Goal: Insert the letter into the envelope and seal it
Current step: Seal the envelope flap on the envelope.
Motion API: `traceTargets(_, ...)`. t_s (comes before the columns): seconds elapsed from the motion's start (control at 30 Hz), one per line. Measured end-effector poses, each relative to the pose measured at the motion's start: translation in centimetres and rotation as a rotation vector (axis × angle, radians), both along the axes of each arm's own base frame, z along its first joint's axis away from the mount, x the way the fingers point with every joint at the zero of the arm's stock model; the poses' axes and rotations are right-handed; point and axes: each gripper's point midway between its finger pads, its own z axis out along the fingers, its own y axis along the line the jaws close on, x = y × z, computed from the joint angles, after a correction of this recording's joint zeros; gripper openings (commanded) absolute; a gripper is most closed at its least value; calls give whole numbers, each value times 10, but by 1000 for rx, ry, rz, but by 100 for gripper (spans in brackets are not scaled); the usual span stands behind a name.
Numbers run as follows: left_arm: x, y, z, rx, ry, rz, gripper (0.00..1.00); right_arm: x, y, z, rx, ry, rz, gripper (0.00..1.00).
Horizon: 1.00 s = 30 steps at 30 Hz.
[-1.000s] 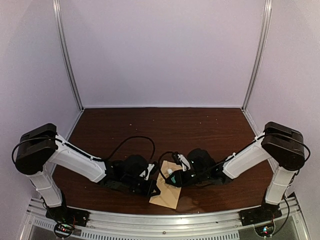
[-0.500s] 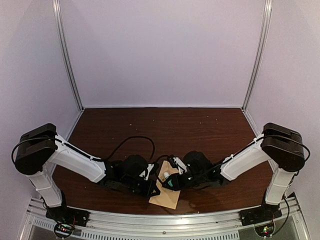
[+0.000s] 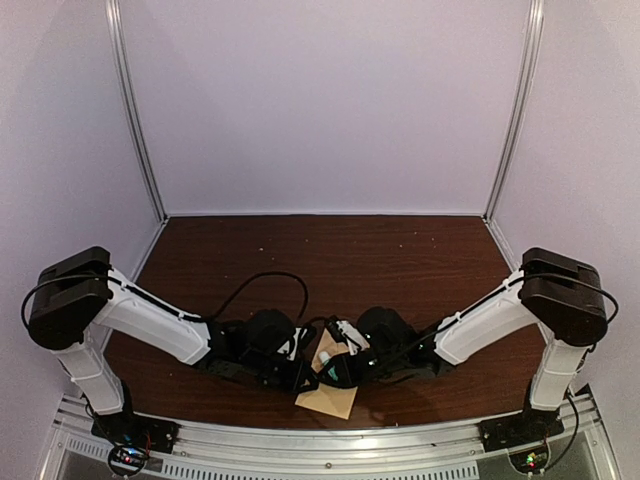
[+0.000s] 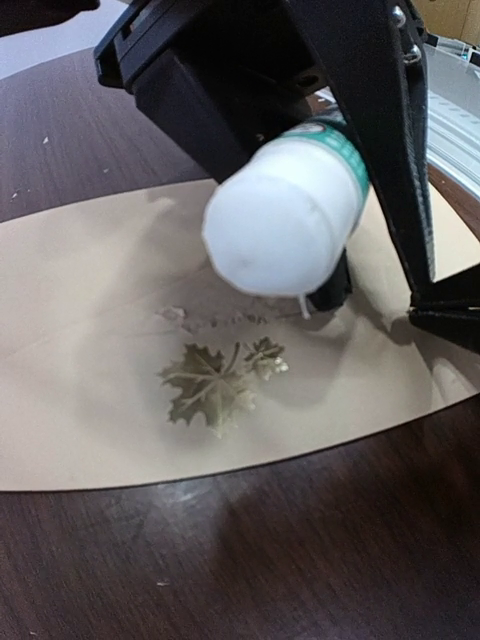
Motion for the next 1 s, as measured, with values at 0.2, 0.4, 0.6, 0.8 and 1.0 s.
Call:
traceTargets(0.2,1,1,0,3,-3,3,0,6,-2,-1,-14,-4,-18,0)
traceTargets(0.4,1,1,0,2,-7,6,0,25,-9,0,-21,-18,-50,0)
traceTargets(0.6,2,1,0,2,-7,6,0,56,-22,0,-35,-34,-103,0)
traceTargets(0.8,2,1,0,2,-8,6,0,67,-18,0,-43,-51,-93,0)
traceTargets(1.0,2,1,0,2,-7,6,0,62,-15,0,-36,-45,-67,0)
